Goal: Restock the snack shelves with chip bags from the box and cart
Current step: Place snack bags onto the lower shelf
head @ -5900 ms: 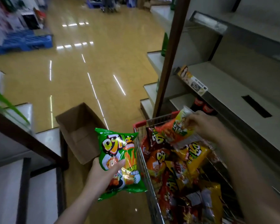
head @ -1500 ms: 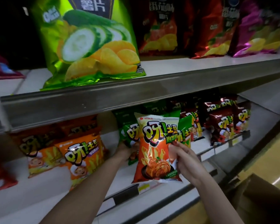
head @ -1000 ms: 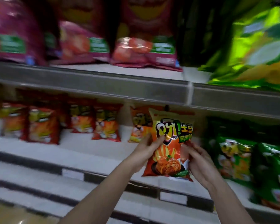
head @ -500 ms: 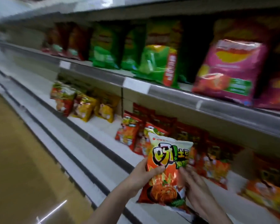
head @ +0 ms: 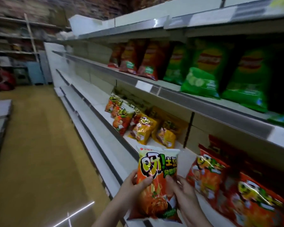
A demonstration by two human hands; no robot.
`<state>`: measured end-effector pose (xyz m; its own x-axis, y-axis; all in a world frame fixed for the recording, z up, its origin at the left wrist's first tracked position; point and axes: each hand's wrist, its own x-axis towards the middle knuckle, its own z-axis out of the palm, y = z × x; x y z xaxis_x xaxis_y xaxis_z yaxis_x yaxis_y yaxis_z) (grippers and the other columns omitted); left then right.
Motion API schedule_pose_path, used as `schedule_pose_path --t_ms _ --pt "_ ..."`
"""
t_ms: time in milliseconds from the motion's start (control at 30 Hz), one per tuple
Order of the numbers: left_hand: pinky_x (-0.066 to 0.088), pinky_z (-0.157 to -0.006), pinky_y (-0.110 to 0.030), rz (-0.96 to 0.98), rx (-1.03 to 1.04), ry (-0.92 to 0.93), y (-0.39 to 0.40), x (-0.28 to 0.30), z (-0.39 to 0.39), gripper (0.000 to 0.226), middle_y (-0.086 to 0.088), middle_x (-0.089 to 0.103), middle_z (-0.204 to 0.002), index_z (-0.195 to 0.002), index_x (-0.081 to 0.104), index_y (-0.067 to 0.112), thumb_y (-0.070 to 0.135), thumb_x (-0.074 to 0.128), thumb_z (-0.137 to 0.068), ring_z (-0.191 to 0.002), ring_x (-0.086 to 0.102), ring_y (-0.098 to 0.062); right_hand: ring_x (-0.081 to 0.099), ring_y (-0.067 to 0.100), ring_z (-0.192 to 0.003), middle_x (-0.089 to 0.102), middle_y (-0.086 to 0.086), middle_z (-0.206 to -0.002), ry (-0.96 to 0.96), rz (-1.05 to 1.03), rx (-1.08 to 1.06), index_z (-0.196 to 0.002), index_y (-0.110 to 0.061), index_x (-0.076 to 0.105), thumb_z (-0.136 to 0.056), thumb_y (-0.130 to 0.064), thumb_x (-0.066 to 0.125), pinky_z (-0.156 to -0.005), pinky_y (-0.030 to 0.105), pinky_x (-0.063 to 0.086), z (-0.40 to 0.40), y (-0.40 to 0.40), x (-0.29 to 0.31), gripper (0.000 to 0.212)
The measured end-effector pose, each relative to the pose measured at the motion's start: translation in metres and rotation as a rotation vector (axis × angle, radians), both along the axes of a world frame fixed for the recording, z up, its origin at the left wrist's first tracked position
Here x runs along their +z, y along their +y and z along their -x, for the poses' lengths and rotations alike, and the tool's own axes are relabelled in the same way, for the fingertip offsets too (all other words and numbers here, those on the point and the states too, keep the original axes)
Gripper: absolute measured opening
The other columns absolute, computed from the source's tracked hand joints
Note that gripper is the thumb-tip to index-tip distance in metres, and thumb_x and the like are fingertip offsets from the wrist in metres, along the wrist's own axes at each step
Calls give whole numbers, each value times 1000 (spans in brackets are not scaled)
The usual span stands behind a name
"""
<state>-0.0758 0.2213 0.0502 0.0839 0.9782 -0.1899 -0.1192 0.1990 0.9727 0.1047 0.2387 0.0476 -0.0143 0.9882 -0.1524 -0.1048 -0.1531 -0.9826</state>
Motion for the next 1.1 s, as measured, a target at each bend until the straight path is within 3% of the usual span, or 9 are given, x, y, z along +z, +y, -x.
schedule_pose_path --t_ms 100,267,433,567,700,800,867,1000,1100 --pt "56 -75 -26 -1 127 74 39 -12 37 88 2 61 -115 -130 44 29 67 78 -59 -98 66 -14 71 19 -92 77 0 -87 19 10 23 -109 -13 65 -55 -40 78 -87 38 54 42 49 -10 62" --pt "57 -76 -25 -60 182 181 126 -11 109 84 9 54 -118 -131 34 35 53 79 -62 -101 63 -11 70 30 -95 74 12 -100 133 38 41 -113 -10 61 -70 -30 77 -90 47 54 123 151 -20 50" --pt "59 -81 -39 -33 174 176 231 4 184 75 0 64 -115 -119 48 35 49 87 -57 -96 69 -21 69 23 -103 71 3 -116 114 -12 212 -113 -32 62 -55 -56 87 -93 47 54 188 253 -9 68" --pt "59 -77 -34 -61 126 199 302 14 244 68 2 68 -113 -123 49 35 46 84 -65 -94 71 -17 65 15 -110 65 -6 -125 28 -104 324 -117 -49 59 -58 -61 85 -96 43 53 235 322 -2 65" --pt "58 -81 -32 -43 40 247 355 11 302 74 -1 70 -111 -121 56 38 53 82 -54 -98 70 -17 57 13 -122 59 -10 -134 -179 -181 342 -137 -44 45 -74 -64 71 -103 42 49 282 363 -3 71" --pt "56 -89 -41 -31 14 251 403 8 350 72 -6 67 -116 -119 61 35 49 85 -54 -102 68 -24 48 11 -132 51 -11 -142 -281 -239 318 -148 -39 32 -76 -66 63 -109 42 43 321 395 -1 83" --pt "55 -91 -44 -25 -24 238 438 7 375 71 -9 67 -116 -120 61 33 44 87 -56 -102 69 -26 36 12 -140 38 -9 -153 -369 -261 270 -154 -37 14 -88 -53 61 -115 40 34 347 415 -1 83" --pt "55 -90 -40 -63 -111 232 508 12 402 75 -8 71 -111 -123 60 26 40 89 -55 -103 69 -26 18 13 -148 10 -5 -163 -560 -319 153 -146 -47 -16 -98 -36 53 -119 34 25 386 447 -13 84" --pt "57 -81 -32 -79 -242 226 549 9 411 58 -6 73 -109 -120 59 24 25 85 -68 -101 69 -25 5 8 -148 -4 -11 -161 -625 -284 49 -135 -47 -27 -97 -35 55 -119 26 15 409 459 -25 91"
